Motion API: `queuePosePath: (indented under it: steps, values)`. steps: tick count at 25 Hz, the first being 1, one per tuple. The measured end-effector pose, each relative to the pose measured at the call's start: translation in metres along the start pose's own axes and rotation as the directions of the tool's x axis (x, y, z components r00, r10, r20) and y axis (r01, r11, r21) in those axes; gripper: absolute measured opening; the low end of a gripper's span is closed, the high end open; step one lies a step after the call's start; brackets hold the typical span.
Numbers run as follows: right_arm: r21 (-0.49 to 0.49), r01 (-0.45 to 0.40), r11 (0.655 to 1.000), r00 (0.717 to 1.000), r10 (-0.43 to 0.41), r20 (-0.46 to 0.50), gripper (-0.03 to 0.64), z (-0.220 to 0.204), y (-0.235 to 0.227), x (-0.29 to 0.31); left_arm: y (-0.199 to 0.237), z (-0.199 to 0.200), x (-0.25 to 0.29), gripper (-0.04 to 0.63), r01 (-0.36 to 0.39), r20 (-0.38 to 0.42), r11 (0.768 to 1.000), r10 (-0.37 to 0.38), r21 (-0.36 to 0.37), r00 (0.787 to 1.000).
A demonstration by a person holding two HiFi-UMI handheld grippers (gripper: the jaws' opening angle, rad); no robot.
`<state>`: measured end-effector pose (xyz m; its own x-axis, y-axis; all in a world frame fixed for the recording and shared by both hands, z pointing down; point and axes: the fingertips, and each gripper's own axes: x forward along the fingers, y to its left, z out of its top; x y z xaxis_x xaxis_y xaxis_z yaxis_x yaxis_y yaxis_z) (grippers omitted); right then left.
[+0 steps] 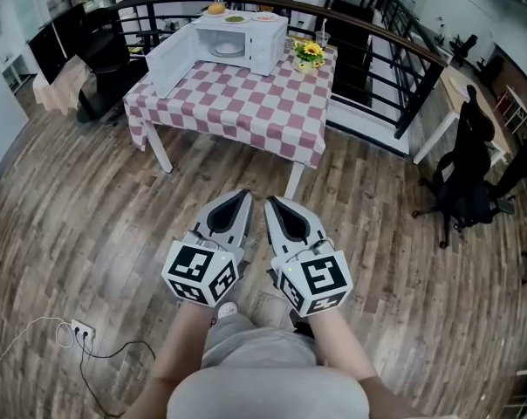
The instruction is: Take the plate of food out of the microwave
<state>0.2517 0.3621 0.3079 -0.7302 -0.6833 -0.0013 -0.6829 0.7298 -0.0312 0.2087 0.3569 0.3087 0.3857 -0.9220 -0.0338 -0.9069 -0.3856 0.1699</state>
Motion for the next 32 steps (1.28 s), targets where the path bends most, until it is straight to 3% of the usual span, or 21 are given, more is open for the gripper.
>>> queuePosePath:
  steps: [16,32]
  values:
    - [0.030,0.018,0.999,1.000,-0.018,0.000,0.023,0.003,0.034,0.118,0.118,0.025,0.010,0.000,0.019,-0.014,1.000,-0.019,0.020,1.000]
    - [0.032,0.032,0.999,0.998,-0.030,-0.055,0.023,-0.014,0.039,0.162,0.178,0.027,0.016,0.001,0.006,-0.018,1.000,-0.006,-0.004,1.000]
